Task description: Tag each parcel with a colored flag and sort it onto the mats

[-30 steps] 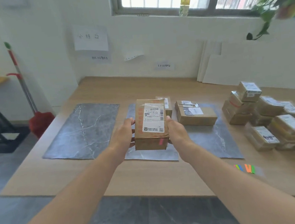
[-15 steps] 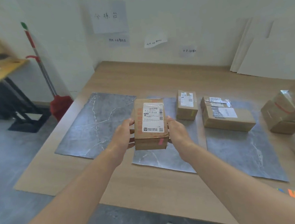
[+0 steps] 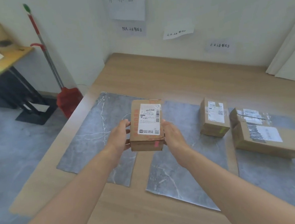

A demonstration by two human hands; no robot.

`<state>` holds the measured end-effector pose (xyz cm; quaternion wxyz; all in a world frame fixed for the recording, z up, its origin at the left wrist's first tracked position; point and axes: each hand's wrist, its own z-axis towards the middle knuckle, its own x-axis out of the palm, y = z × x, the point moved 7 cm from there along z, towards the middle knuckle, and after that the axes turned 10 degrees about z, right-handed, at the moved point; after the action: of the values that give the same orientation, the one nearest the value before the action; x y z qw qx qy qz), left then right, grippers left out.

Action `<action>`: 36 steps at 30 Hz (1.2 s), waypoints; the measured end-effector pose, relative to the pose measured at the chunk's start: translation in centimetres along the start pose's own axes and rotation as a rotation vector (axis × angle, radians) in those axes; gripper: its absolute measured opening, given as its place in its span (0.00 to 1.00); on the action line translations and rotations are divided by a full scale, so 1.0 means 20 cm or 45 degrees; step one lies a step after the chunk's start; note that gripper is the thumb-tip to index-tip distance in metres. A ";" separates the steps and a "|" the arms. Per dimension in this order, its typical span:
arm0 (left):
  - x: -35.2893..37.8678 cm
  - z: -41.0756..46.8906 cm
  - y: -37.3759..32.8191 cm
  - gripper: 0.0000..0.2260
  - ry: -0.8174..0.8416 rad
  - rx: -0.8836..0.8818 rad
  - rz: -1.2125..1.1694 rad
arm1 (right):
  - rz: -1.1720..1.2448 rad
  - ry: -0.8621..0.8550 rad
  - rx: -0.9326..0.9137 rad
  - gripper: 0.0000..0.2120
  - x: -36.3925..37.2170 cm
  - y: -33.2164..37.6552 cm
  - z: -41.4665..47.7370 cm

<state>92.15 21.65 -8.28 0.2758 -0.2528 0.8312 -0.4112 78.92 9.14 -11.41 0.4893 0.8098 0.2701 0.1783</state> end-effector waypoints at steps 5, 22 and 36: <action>-0.09 0.36 -0.01 0.14 0.078 -0.033 -0.024 | 0.014 -0.093 0.085 0.24 0.18 -0.05 0.32; -0.18 1.23 -0.01 0.16 0.255 -0.105 0.006 | 0.281 -0.346 0.214 0.18 0.42 -0.16 0.99; -0.12 1.46 0.07 0.14 0.283 -0.160 0.000 | 0.336 -0.355 0.262 0.16 0.43 -0.21 1.16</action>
<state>113.10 8.05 -23.79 0.1655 -0.2225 0.8808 -0.3839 97.30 -0.15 -25.59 0.4092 0.9006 0.1083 0.0986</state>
